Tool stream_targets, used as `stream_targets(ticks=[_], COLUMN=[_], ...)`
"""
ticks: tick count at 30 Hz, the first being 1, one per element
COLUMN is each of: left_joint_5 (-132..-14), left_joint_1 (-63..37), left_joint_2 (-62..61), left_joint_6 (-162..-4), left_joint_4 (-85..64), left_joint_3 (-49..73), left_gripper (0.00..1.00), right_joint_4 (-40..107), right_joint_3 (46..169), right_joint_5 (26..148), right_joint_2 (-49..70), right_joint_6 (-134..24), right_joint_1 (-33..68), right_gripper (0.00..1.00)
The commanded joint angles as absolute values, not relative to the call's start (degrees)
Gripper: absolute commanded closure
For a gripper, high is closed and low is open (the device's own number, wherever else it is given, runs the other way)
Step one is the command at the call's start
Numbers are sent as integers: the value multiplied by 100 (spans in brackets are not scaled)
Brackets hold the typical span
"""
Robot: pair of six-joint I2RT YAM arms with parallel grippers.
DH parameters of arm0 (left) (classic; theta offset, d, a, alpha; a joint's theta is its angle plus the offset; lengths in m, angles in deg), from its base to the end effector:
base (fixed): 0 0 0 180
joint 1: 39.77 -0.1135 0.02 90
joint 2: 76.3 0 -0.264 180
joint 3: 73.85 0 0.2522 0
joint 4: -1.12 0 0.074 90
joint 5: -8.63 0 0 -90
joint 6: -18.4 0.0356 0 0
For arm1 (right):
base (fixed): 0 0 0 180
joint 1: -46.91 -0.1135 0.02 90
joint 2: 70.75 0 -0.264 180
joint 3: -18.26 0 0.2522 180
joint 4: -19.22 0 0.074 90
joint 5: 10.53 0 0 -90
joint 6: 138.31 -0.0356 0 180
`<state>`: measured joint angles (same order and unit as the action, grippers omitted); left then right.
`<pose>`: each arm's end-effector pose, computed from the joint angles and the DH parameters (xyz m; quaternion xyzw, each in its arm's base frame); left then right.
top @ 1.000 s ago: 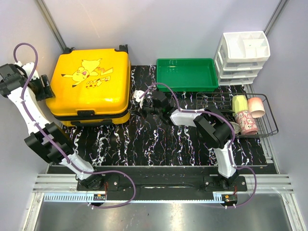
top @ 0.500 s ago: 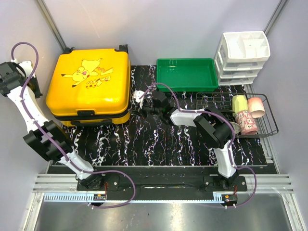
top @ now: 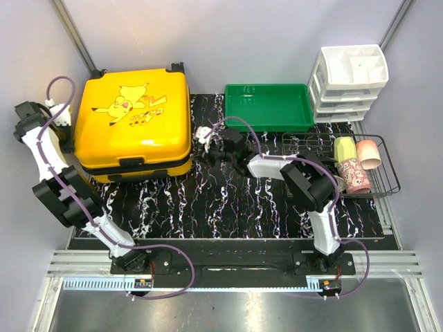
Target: Open, take out, and arrange the luggage
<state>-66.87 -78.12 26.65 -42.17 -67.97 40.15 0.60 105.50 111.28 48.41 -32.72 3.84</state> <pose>0.3068 0.2313 0.3271 -0.0395 0.9535 0.0516 0.2944 0.3263 0.3307 0.1867 -0.5177 0.5742 0.3505 0.5286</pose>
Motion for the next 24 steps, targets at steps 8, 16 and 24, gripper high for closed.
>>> stream_targets(ticks=[8, 16, 24], left_joint_5=[-5149, -4981, -4789], left_joint_1=[-6184, -6034, -6034], left_joint_2=[1757, 1247, 1036], left_joint_6=[-4663, -5209, -5525], left_joint_4=[-6968, -6625, -6511], left_joint_3=[2306, 1655, 1224], left_gripper=[100, 100, 100], right_joint_4=[354, -180, -297], right_joint_3=[10138, 9198, 8784], right_joint_5=[10962, 10953, 10435], right_joint_2=[4246, 3781, 3367], right_joint_6=[-3206, -3583, -4092], right_joint_1=[1324, 1105, 736], right_gripper=[100, 100, 100])
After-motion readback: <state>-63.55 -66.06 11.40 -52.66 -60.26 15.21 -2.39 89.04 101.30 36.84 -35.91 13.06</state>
